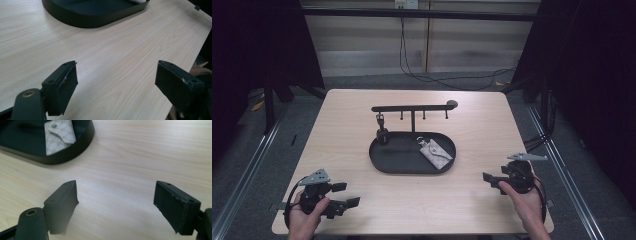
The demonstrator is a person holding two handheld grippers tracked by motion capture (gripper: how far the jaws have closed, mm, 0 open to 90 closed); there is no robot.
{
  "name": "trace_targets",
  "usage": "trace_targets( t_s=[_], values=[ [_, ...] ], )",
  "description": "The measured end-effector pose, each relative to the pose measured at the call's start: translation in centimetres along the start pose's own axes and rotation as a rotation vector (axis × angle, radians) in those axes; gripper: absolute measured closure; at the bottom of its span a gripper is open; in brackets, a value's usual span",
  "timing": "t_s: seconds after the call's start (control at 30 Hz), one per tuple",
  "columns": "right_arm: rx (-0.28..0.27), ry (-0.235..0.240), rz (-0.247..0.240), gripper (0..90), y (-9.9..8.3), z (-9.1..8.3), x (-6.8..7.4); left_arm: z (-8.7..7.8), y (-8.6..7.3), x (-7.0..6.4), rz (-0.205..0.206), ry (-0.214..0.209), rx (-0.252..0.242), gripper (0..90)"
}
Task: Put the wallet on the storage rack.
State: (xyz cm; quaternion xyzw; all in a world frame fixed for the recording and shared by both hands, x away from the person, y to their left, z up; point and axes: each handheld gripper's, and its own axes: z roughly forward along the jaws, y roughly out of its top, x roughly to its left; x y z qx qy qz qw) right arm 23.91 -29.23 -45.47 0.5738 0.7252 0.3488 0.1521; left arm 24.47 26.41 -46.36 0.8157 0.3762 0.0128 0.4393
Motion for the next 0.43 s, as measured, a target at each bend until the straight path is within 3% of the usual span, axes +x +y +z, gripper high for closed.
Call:
trace_targets(
  t_s=[0.17, 0.3, 0.43],
  values=[
    [-0.011, -0.010, -0.007, 18.2, -1.5, -0.8, -0.3, 0.0, 0.0, 0.0, 0.003, 0.001, -0.001, 17.8],
    [-0.040, -0.017, 0.023, 17.8, -2.2, -1.1, -0.6, -0.1, 0.1, 0.0, 0.007, -0.007, 0.000, 17.8],
    [-0.015, -0.027, 0.039, 17.8, -2.6, -0.6, -1.0, -0.2, 0.1, 0.1, 0.004, -0.007, -0.006, 17.8]
  ],
)
